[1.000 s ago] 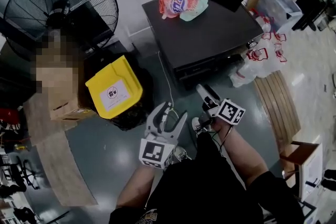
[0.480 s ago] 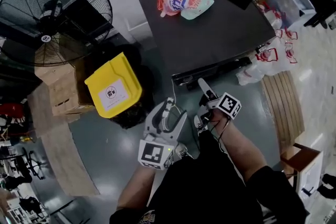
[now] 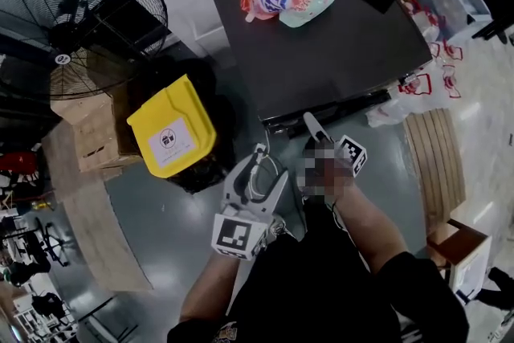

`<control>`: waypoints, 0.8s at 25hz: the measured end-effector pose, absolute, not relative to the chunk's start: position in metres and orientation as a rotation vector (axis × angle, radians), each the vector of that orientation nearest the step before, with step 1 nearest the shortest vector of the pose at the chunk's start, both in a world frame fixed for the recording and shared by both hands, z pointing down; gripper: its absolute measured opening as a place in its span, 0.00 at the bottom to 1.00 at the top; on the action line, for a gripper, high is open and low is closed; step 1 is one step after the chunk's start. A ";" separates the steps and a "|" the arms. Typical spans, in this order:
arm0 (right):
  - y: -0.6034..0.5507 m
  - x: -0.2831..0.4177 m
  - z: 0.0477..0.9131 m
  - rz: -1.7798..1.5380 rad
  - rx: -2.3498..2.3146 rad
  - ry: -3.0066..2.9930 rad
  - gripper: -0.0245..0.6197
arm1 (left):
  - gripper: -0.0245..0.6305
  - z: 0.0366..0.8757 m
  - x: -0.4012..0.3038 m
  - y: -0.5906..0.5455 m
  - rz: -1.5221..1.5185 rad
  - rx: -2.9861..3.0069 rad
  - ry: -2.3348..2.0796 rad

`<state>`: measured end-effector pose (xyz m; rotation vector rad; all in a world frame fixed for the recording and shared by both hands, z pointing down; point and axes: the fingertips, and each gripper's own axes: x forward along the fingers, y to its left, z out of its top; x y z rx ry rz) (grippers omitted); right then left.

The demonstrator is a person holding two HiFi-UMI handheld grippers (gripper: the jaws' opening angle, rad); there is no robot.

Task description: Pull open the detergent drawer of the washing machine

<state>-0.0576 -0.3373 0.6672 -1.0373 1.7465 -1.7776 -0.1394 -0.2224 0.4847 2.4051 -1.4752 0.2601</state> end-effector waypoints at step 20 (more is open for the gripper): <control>-0.348 -0.066 0.671 -1.740 -1.005 1.761 0.77 | 0.41 0.484 -0.139 -0.220 0.250 2.408 -1.476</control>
